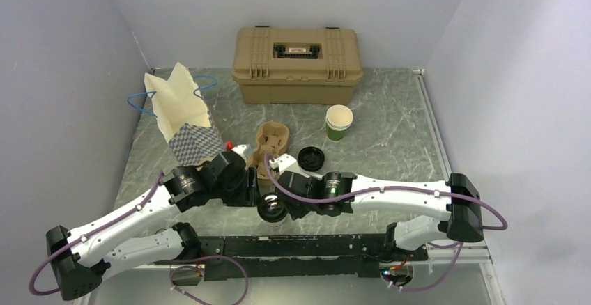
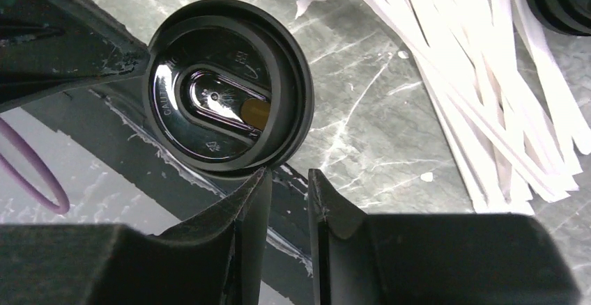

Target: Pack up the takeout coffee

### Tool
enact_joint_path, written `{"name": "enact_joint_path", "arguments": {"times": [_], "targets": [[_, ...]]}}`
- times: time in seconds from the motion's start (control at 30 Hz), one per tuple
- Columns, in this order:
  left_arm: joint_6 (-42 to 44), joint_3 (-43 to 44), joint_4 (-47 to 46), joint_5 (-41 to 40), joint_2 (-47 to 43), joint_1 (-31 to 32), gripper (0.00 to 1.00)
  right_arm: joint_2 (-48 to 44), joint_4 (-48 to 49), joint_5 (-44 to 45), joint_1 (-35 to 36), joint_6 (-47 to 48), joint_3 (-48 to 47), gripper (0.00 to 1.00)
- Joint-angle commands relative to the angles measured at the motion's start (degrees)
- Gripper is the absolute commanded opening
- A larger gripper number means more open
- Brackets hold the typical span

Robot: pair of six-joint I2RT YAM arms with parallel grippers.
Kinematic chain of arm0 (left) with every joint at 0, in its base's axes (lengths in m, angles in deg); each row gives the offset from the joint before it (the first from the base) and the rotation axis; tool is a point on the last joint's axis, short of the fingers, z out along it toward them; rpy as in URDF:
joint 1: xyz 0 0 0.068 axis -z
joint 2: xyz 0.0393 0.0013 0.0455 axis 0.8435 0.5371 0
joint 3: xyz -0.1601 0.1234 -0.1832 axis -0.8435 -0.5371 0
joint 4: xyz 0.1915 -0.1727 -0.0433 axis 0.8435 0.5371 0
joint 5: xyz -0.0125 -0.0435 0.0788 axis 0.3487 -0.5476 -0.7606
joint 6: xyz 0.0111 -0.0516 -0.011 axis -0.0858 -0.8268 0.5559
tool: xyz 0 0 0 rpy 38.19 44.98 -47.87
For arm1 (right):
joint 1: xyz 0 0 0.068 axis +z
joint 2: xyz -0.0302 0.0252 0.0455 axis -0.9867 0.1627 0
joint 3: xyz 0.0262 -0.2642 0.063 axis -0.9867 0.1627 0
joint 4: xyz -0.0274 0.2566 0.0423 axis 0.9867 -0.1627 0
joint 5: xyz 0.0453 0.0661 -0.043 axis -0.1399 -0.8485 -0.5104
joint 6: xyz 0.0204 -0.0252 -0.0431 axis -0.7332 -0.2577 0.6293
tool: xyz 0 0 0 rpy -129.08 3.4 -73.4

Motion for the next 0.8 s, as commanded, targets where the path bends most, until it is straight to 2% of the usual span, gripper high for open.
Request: {"name": "enact_joint_path", "arguments": {"times": [0.0, 0.13, 0.4, 0.77], "targets": [[-0.36, -0.33, -2.45, 1.08, -0.14, -0.19, 0.57, 0.67, -2.73, 4.29, -0.45, 1.47, -3.62, 0.30], [-0.19, -0.25, -2.26, 0.67, -0.26, -0.21, 0.57, 0.36, -3.48, 4.88, -0.92, 2.61, -5.60, 0.30], [0.17, -0.86, -3.20, 0.66, 0.47, -0.13, 0.57, 0.55, -2.59, 0.02, -0.86, 3.66, -9.44, 0.31], [0.14, -2.08, -4.26, 1.09, -0.09, -0.18, 0.57, 2.52, -0.26, -3.94, -0.83, 1.37, -7.32, 0.31]]}}
